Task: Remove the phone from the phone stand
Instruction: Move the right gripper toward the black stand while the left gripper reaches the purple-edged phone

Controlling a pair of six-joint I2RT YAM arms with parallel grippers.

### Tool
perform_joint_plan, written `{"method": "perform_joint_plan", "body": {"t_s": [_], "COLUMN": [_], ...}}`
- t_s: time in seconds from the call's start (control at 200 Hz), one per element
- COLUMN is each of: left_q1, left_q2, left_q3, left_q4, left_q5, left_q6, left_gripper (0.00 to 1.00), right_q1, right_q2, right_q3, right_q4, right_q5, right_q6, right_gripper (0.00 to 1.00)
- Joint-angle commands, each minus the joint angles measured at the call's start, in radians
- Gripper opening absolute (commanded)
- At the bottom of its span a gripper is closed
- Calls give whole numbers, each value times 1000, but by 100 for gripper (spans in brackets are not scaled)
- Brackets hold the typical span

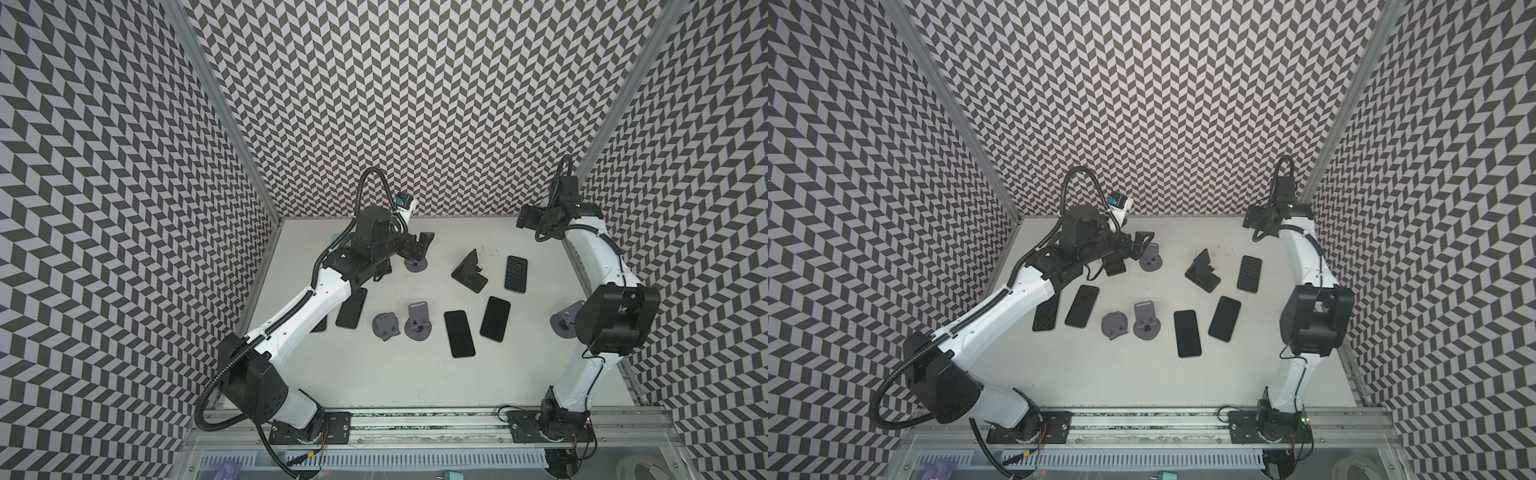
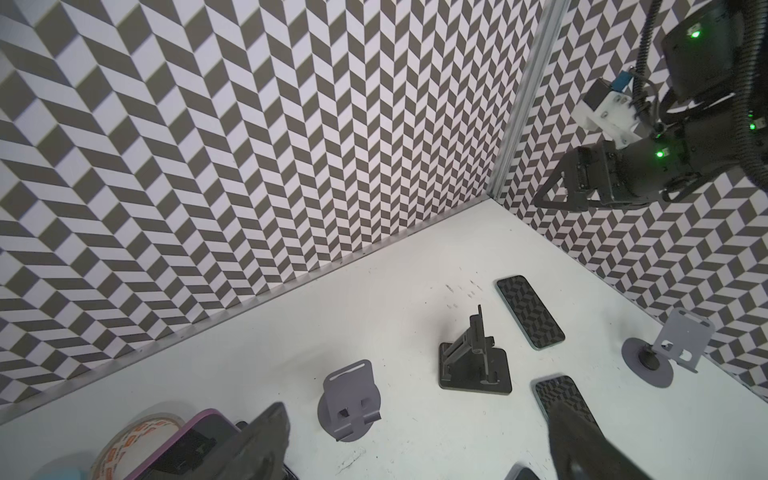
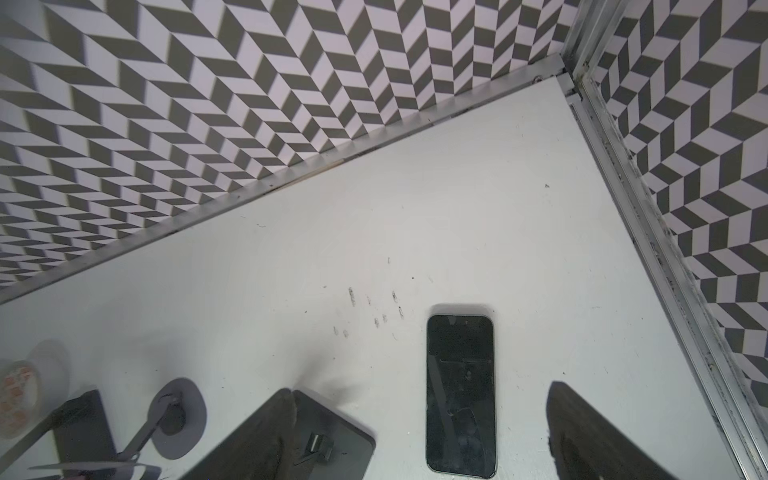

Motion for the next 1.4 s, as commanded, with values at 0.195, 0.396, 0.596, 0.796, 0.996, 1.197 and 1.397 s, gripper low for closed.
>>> {"method": "perform_joint_plan", "body": {"t_s": [0.195, 0.396, 0.596, 0.796, 0.996, 1.197, 1.397], "left_q1": [4, 31, 45, 47, 50, 52, 52], "left_q2": [-98, -113, -108, -90, -32, 31, 87], "left_q3": [-74, -94, -84, -91, -83, -82, -84], "left_q4": [76, 94, 87, 96, 107, 130, 145], "left_q5": [-189, -302, -381, -457, -546, -601, -630], "left_q6": [-31, -80, -137, -189, -229, -278, -310], "left_gripper": [97, 98, 98, 98, 99, 99, 99], "right_q1": [57, 166, 278, 403, 494, 528, 529], "right_q2": [-147, -209, -265, -295, -328, -353, -377], "right_q3": [-67, -85, -143, -201, -275, -310, -328], "right_q4": [55, 85, 158, 209, 245, 239, 226], "right_q5": [-82, -46, -52, -67, -82, -97, -100], "right_q6": [26, 26, 36, 48, 83, 86, 73], "right_gripper": [90, 90, 89, 88, 87, 87, 87]}}
